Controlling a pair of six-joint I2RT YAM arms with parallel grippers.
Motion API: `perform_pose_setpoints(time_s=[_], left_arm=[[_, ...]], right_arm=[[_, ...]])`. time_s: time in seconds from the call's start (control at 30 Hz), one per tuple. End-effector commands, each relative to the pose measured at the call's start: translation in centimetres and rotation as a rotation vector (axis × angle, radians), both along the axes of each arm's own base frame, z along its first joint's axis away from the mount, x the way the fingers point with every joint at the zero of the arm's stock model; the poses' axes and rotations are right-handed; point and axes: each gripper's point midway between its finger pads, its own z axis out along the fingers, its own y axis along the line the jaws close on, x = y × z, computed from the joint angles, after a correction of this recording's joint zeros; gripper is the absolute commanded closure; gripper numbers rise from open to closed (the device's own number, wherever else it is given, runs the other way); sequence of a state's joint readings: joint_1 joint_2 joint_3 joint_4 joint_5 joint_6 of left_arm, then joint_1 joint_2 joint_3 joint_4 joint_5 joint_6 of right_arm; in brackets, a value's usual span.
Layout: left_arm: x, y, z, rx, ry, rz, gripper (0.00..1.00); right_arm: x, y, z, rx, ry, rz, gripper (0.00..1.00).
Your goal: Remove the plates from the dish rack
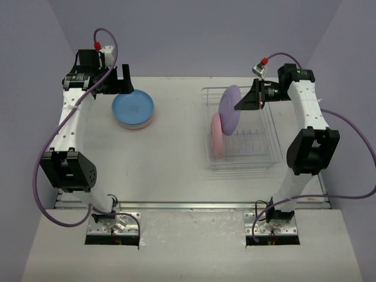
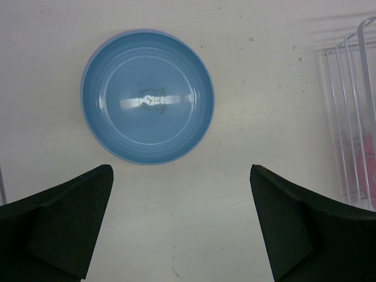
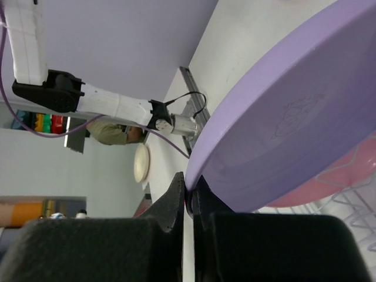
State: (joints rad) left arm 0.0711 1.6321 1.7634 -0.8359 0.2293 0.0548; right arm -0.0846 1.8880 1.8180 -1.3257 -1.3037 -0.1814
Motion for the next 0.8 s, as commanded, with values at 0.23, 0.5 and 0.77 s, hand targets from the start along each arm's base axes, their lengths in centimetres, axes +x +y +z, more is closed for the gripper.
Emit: perform_pose_setpoints(time_s=[0.23,0.5,0.77], left_arm=[[-0.6,-1.8,5.9,-0.057,-0.152,-0.061,0.00],[-1.2,-2.5,8.5,-0.083,-0.192,-0.080,0.00],[-1.8,-3.3,9.7,-0.078,-0.208,-0.101,0.00]], right_arm=[[-0.1,-1.1,10.0,-0.130,-0.399,-0.059,1.00],[1.3,1.4,11.8,-0.619,-0.965,-0.053,1.00],[-1.4,7.7,9.5,-1.068,-1.429,0.143,1.00]])
